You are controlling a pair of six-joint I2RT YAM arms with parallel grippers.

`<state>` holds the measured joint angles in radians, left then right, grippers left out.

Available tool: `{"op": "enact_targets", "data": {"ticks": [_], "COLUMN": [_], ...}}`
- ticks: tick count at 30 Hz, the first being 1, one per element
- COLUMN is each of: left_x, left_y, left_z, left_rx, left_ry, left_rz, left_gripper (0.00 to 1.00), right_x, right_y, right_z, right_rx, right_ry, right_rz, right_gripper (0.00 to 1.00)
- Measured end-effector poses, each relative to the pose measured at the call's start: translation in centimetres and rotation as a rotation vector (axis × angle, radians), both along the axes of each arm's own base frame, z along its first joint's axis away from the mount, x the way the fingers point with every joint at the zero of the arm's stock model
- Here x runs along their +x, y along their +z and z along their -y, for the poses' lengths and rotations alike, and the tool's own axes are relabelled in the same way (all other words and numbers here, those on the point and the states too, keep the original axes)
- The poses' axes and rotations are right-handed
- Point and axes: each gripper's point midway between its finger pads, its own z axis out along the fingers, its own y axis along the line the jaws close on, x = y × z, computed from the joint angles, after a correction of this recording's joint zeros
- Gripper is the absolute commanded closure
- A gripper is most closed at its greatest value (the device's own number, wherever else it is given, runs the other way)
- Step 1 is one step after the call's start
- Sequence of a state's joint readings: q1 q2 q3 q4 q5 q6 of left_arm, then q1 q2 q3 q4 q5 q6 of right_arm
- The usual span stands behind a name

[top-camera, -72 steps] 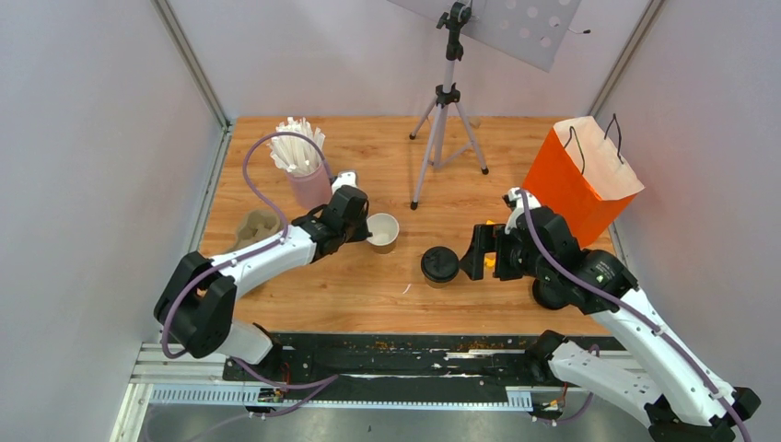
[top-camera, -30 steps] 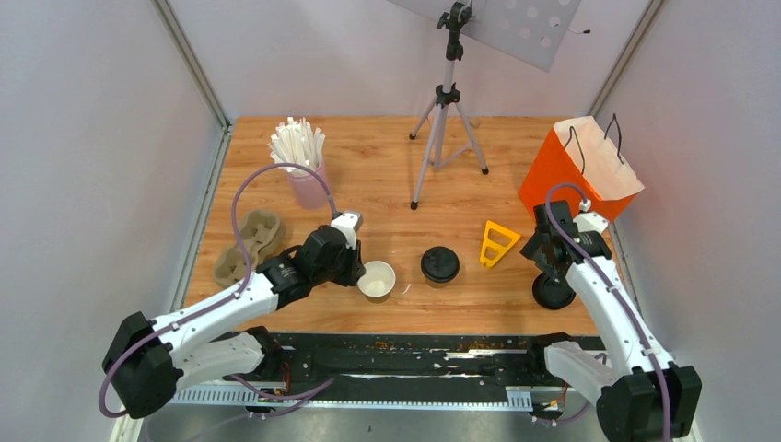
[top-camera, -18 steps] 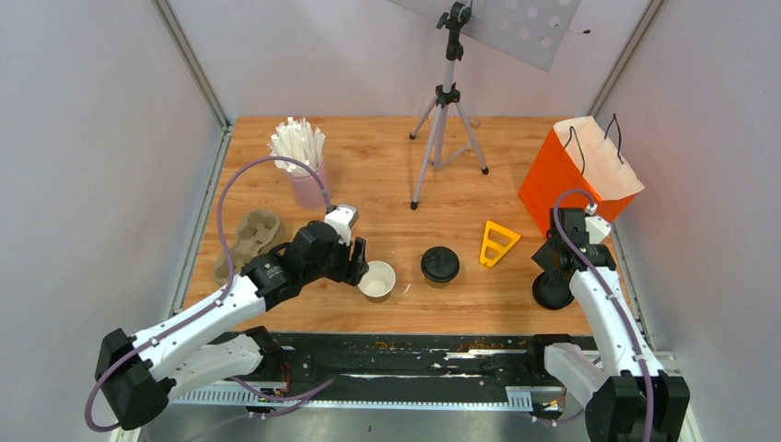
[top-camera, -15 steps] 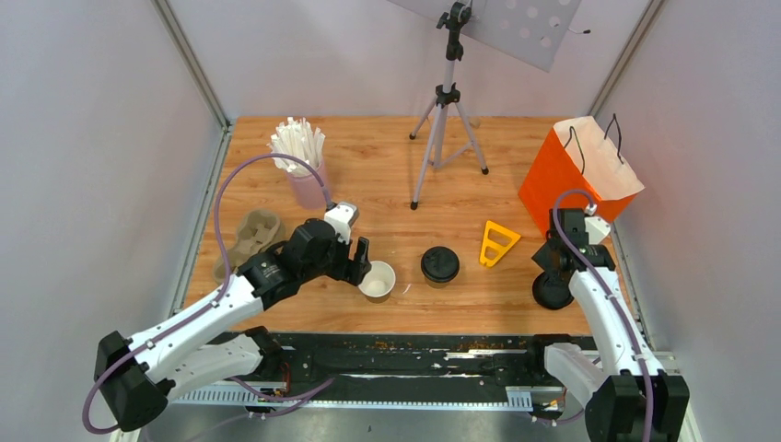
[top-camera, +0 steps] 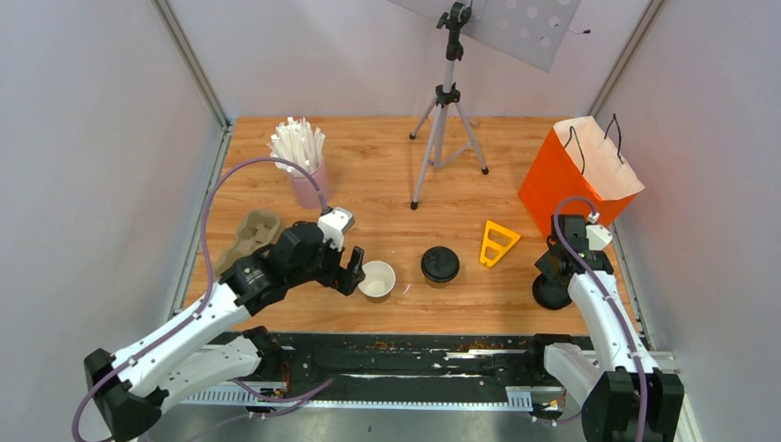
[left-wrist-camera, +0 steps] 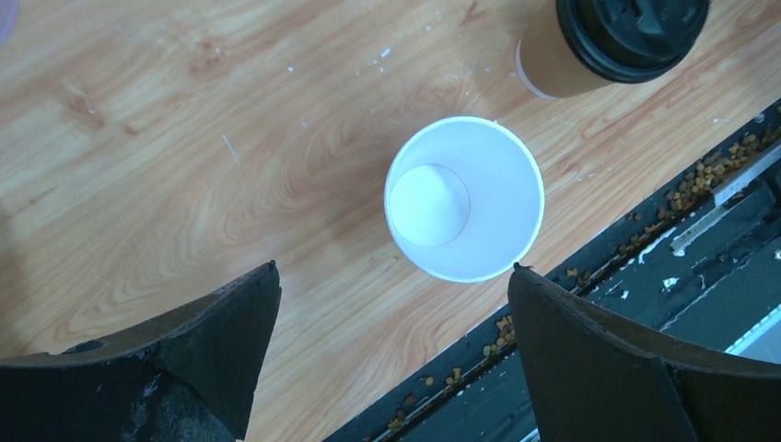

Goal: Pack the takeout coffee

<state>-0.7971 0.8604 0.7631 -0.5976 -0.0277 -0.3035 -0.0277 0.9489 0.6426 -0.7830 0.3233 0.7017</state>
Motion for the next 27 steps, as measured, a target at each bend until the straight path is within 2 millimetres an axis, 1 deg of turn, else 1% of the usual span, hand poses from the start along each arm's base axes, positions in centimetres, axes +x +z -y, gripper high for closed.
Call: {"op": "enact_targets", "data": {"ticks": [4,8,11,12,15,16,17,21,27], "left_x": [-0.4,-0.3,-0.1,-0.1,0.0,0.1,0.1,0.1,0.3], "left_y": [1.9,2.6,2.6,2.6,2.5,2.5,2.5,2.5,2.6], "left_z": [-0.9,-1.6,-2.1,-2.2,-2.3,-2.3,-2.3,-2.4,-2.6], "left_rx": [-0.043,-0.053,-0.039,-0.034,-0.026,-0.024,-0.022,-0.020,-0.016], "left_ry": [0.005,0.022,0.040,0.043,0.046,0.046,0.046,0.047,0.057], "left_rz": [0.075,0.117,0.131,0.132,0.137,0.139,0.140,0.141,0.150], "left_gripper": [0.00,0.00,0.00,0.00,0.00,0.00,0.00,0.00,0.00], "right_x": [0.0,0.2,0.2,0.2,0.3,0.3,0.3,0.3,0.3], "right_y": [0.3,1.0,1.2,1.3,1.6,1.7,1.7,1.7,1.6], "right_z": [0.1,0.2,0.3,0.2,0.2,0.2,0.2,-0.1,-0.4], "right_rx": [-0.005,-0.014,-0.015,-0.015,-0.016,-0.015,-0.013,-0.002,0.014], "right_ry": [-0.002,-0.005,-0.003,-0.003,-0.001,0.000,-0.001,0.009,0.020], "right_rz": [0.019,0.052,0.063,0.067,0.084,0.089,0.091,0.086,0.089], "right_gripper": [0.88,1.00,1.00,0.98,0.80,0.76,0.74,0.74,0.76]}}
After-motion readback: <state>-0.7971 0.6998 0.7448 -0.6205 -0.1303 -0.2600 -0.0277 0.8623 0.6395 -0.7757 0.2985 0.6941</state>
